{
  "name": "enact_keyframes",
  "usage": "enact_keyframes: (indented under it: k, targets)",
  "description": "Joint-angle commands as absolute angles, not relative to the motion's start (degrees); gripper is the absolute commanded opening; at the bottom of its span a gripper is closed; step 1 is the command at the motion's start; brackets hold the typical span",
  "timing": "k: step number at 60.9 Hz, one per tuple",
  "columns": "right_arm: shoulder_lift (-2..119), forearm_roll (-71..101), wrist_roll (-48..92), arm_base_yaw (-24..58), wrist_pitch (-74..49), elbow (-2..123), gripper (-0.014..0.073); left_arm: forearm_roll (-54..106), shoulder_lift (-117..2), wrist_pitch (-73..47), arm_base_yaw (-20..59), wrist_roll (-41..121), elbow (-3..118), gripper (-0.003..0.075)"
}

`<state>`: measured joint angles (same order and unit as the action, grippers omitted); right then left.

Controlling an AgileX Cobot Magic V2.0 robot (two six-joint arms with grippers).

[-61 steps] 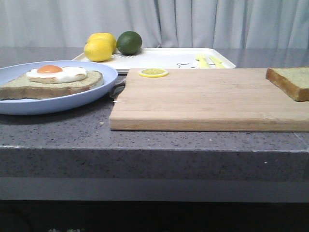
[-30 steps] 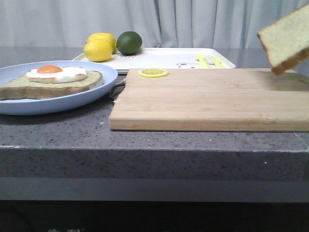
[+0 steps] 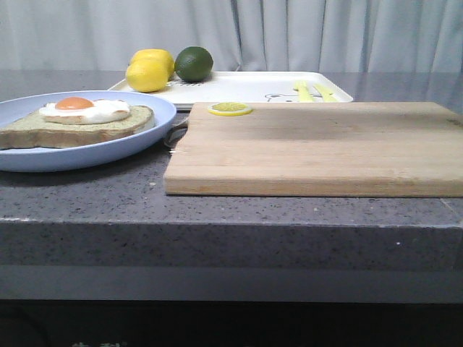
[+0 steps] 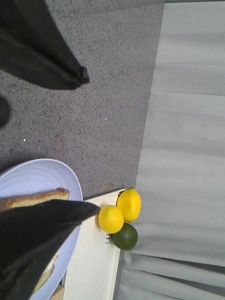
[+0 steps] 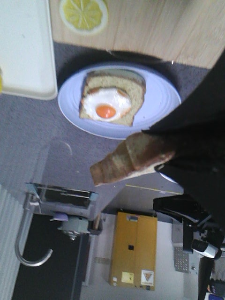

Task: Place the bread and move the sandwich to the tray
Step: 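Lift the bread slice and carry it over the egg toast on the plate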

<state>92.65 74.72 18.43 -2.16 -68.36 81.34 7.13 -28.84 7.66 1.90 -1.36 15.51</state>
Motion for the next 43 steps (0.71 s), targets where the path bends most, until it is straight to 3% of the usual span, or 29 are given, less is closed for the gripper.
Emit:
enact_keyframes:
  k: [1, 21, 43]
  targets:
    - [91.77, 81.95, 18.96, 3.53, -64.50, 82.99, -0.0039, 7.54, -29.39, 12.43, 1.96, -1.76, 17.35, 0.0494]
    - [101.74, 93.53, 22.09, 22.49, -49.77, 82.99, -0.0039, 7.54, -29.39, 12.43, 1.96, -1.76, 17.35, 0.0494]
    - [107.78, 105.68, 31.20, 27.37, -40.08, 82.99, -0.0036, 7.54, -29.39, 12.43, 1.96, -1.76, 17.35, 0.0494]
